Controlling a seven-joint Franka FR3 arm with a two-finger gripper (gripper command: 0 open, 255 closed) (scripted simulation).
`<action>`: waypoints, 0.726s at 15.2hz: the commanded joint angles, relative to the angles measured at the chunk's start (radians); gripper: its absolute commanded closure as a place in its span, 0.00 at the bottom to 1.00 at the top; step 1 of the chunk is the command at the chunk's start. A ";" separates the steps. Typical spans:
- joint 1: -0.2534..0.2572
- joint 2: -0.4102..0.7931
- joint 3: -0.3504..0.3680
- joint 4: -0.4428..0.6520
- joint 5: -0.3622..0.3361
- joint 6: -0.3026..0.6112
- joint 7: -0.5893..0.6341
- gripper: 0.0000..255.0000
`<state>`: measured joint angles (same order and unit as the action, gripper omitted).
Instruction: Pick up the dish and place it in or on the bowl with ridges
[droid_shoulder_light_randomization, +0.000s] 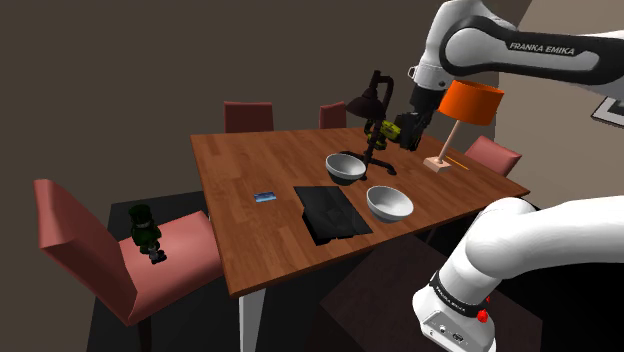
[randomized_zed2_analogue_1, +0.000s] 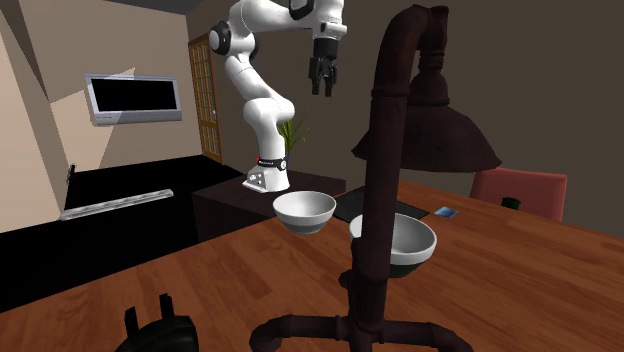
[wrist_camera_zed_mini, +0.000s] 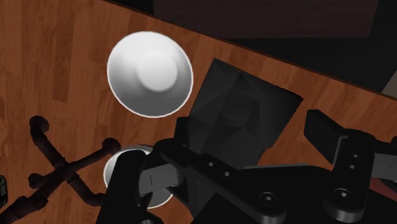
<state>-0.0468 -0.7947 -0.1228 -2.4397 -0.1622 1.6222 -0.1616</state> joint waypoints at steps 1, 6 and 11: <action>-0.013 0.025 -0.041 -0.032 -0.026 0.061 -0.033 0.00; -0.045 0.101 -0.141 -0.091 -0.081 0.202 -0.108 0.00; -0.068 0.218 -0.246 -0.116 -0.122 0.352 -0.186 0.00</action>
<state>-0.1105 -0.6113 -0.3421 -2.5592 -0.2754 1.9384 -0.3257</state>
